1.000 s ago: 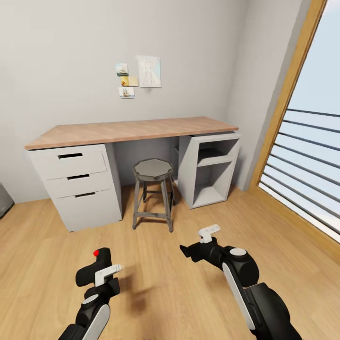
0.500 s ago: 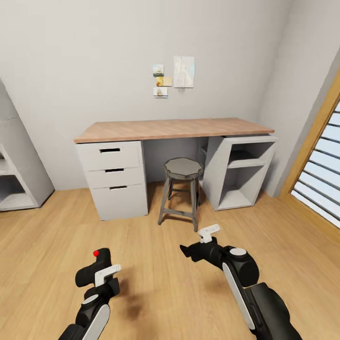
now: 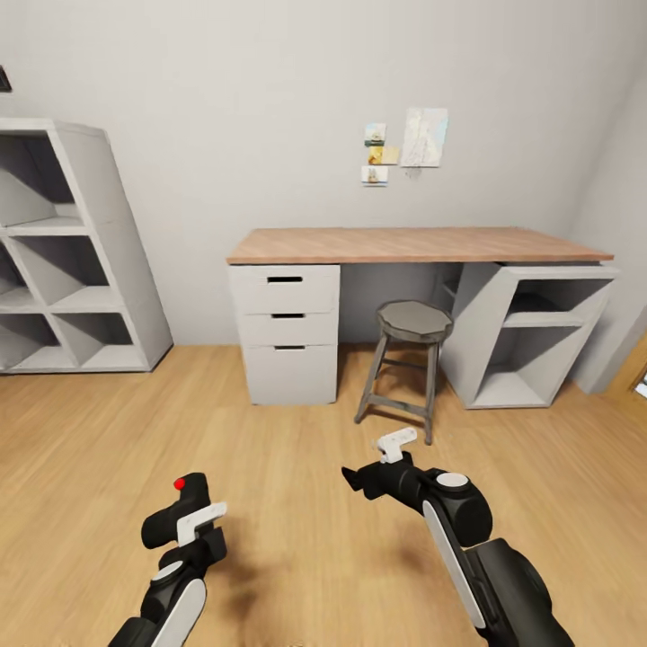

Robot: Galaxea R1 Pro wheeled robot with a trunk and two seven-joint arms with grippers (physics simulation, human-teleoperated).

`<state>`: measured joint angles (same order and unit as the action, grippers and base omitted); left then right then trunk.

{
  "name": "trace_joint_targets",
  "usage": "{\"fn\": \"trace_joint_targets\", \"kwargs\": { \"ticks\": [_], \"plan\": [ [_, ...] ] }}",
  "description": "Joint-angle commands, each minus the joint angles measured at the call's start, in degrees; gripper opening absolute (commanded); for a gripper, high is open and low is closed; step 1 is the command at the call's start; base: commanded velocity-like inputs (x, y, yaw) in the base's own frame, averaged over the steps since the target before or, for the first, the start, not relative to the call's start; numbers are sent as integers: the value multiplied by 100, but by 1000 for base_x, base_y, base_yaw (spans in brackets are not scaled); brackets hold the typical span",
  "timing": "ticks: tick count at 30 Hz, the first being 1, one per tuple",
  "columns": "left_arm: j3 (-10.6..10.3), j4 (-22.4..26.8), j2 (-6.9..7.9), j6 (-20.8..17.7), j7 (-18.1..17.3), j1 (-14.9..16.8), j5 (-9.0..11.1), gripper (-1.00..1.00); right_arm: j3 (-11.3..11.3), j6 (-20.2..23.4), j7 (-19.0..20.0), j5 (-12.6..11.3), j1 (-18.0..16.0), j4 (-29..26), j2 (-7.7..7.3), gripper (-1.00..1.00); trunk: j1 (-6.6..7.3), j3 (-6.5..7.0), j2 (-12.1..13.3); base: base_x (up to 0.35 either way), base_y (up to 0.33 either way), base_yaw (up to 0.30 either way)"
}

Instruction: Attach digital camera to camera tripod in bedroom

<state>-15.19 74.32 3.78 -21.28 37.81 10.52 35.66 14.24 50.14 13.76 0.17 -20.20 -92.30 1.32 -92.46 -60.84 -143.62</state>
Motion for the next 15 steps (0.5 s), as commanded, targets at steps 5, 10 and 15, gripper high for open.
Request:
{"fn": "trace_joint_targets", "kwargs": {
  "ticks": [5,10,15],
  "plan": [
    [-24,52,-29,-14,47,-9,26,-100,-1,31,13,2,-2,-7,0,100,12,83,3,-10,69,286],
    [-55,77,-40,-16,-15,-14,41,-100,11,23,25,1,-1,-7,-4,100,25,194,10,-3,21,286],
    [-76,54,-25,-73,-150,-20,50,-100,15,15,44,-7,-1,-7,-8,100,38,305,16,0,3,286]
  ]
}}
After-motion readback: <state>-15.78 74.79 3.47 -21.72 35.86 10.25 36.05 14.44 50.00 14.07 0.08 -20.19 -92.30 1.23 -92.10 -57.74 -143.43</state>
